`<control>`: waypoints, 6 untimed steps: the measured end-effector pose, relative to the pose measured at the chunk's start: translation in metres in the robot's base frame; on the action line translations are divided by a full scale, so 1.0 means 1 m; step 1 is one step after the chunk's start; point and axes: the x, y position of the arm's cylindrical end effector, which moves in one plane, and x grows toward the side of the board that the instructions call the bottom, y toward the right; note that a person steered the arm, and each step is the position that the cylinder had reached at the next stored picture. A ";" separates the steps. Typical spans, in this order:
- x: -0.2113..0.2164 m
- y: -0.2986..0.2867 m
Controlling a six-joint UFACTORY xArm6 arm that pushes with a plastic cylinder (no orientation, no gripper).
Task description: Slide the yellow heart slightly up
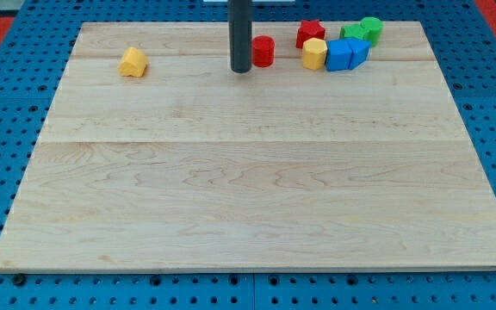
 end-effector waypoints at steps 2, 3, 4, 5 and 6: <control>-0.005 0.073; 0.070 -0.032; 0.090 -0.196; 0.055 -0.291; 0.028 -0.221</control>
